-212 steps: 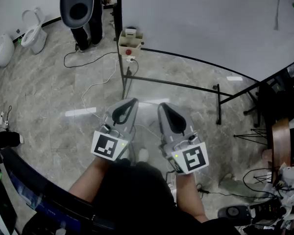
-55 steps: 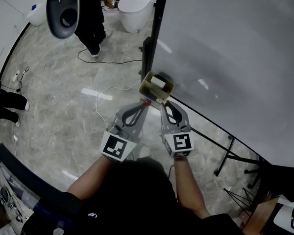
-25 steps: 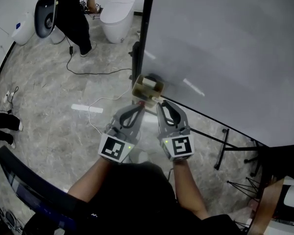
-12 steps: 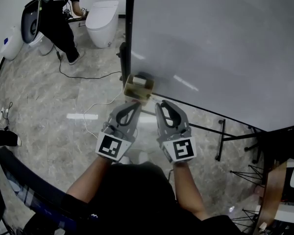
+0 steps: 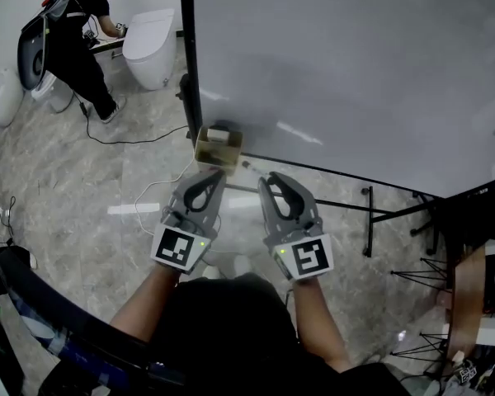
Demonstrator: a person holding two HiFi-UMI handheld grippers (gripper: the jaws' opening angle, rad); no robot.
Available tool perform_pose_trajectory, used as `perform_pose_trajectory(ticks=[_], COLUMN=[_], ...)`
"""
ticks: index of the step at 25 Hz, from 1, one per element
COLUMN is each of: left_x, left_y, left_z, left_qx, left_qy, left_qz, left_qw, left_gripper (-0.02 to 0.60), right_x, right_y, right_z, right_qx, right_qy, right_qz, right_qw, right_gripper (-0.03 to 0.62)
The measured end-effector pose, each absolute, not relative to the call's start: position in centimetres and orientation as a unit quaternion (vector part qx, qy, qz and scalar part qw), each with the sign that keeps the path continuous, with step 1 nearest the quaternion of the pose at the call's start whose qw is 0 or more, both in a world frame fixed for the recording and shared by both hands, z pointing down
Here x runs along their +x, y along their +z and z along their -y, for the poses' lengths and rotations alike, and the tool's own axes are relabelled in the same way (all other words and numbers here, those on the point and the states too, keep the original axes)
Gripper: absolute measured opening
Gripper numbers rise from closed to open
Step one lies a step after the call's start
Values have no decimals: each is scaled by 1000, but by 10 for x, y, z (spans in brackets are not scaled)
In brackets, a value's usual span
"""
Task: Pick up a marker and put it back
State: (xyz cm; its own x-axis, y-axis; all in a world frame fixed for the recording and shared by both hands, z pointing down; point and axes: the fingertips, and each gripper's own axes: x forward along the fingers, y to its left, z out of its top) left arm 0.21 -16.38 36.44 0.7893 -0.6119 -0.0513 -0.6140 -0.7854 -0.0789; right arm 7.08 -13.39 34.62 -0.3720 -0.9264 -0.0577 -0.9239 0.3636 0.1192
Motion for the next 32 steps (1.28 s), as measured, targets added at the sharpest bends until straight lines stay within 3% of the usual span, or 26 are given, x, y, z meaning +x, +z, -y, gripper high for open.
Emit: perform_pose_trajectory(ticks=[32], left_x=[-33], left_y=[347], left_z=[147], left_qx=[-931], left_qy=[15], left_qz=[-361], left_qw=[57], left_gripper=[2], right_x=[89], right_y=[303], right_z=[90], right_qx=[557], right_qy=[-80], right_qz=[827], right_qw=[-12], right_gripper=[77])
